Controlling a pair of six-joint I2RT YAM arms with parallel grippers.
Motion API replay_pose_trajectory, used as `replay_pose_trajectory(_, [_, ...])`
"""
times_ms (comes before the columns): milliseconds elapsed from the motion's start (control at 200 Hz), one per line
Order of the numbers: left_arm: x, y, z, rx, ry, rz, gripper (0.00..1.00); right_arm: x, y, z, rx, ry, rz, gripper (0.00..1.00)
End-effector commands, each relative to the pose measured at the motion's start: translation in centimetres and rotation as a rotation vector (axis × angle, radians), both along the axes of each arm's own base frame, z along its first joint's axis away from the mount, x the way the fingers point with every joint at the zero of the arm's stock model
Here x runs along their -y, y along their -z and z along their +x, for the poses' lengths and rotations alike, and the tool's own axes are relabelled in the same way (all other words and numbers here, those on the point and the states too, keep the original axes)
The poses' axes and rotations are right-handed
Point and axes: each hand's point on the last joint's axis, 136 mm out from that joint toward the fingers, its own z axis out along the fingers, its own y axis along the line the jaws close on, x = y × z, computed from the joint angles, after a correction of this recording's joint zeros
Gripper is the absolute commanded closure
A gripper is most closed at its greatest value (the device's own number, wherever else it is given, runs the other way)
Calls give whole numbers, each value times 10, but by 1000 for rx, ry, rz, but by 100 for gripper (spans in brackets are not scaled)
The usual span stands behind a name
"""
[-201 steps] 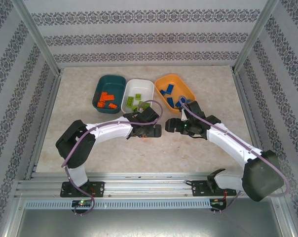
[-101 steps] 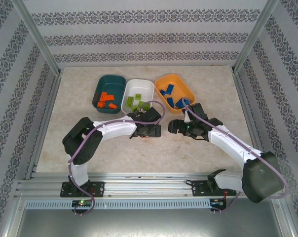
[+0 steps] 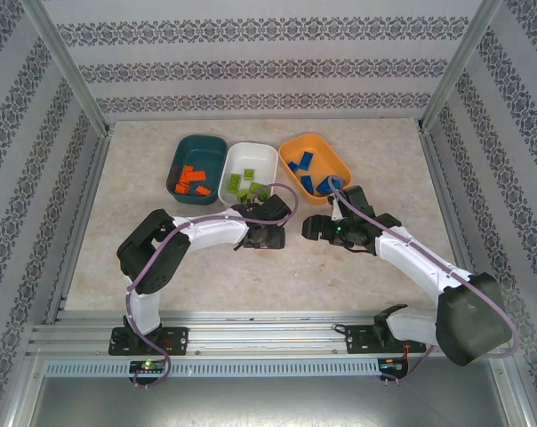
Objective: Sort the legos into containers by color
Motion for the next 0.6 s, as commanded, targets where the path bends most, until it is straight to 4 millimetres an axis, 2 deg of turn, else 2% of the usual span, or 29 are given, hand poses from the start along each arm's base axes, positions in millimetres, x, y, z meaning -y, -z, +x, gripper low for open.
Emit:
replay_pose_trajectory(0, [-2, 7, -7, -29, 24, -6, 41, -4, 3, -1, -13, 3, 24, 18])
replay_pose_trajectory(85, [-4, 1, -9, -23, 29, -22, 47, -9, 2, -2, -15, -14, 10, 18])
replay_pose_trajectory(160, [-10, -9, -12, -6, 28, -39, 48, -16, 5, -4, -34, -42, -22, 18])
replay_pose_trajectory(275, [-32, -29, -17, 23, 15, -55, 49, -26, 7, -4, -62, -72, -83, 18])
replay_pose_trajectory(370, [-67, -46, -22, 45, -21, -53, 49, -37, 11, -1, -84, -79, -111, 18])
replay_pose_trajectory(460, [-106, -68, -24, 89, -77, -52, 49, -55, 12, 3, -87, -106, -135, 18])
replay_pose_trajectory(595, [-167, -109, -9, 171, -181, -81, 49, -89, 22, 7, -107, -161, -197, 18])
